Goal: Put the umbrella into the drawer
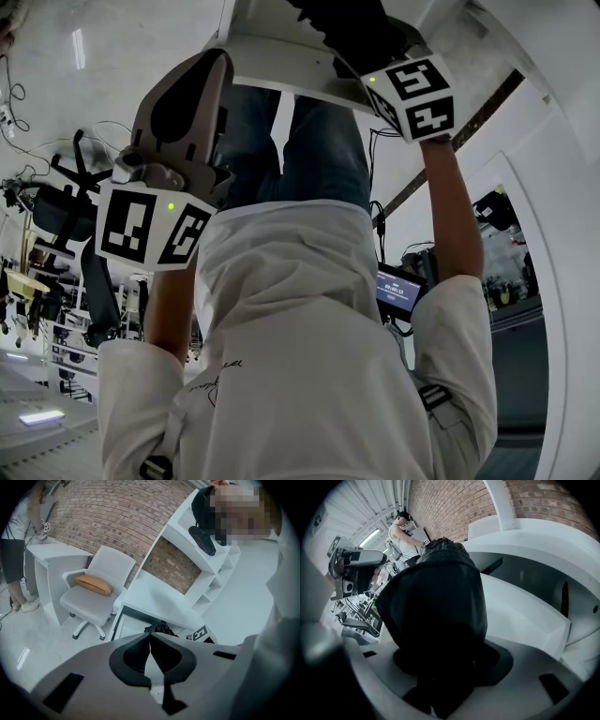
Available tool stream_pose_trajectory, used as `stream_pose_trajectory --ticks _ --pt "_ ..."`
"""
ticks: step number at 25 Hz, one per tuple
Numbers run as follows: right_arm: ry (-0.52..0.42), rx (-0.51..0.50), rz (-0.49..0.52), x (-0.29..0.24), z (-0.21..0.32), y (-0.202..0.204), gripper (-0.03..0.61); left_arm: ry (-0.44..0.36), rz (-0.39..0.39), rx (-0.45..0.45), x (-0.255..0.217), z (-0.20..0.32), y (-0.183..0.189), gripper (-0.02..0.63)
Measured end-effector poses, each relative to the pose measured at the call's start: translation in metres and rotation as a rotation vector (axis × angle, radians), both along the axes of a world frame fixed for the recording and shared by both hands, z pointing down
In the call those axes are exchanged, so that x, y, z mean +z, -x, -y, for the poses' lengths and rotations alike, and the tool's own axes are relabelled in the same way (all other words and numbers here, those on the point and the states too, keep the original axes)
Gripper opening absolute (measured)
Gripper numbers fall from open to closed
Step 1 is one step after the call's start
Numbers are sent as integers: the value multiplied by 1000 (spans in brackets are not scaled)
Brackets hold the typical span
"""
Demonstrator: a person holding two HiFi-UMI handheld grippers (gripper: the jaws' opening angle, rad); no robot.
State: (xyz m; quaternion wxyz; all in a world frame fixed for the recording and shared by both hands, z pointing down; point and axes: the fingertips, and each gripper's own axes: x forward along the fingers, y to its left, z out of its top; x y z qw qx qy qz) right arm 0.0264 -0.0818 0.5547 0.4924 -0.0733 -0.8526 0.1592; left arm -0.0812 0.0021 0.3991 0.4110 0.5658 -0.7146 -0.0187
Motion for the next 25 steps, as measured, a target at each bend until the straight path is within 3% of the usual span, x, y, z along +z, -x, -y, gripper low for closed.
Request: stream_pose_trajectory --ticks 25 --pt "-5 -34 -74 34 10 9 252 28 -28 -16 11 -1 11 17"
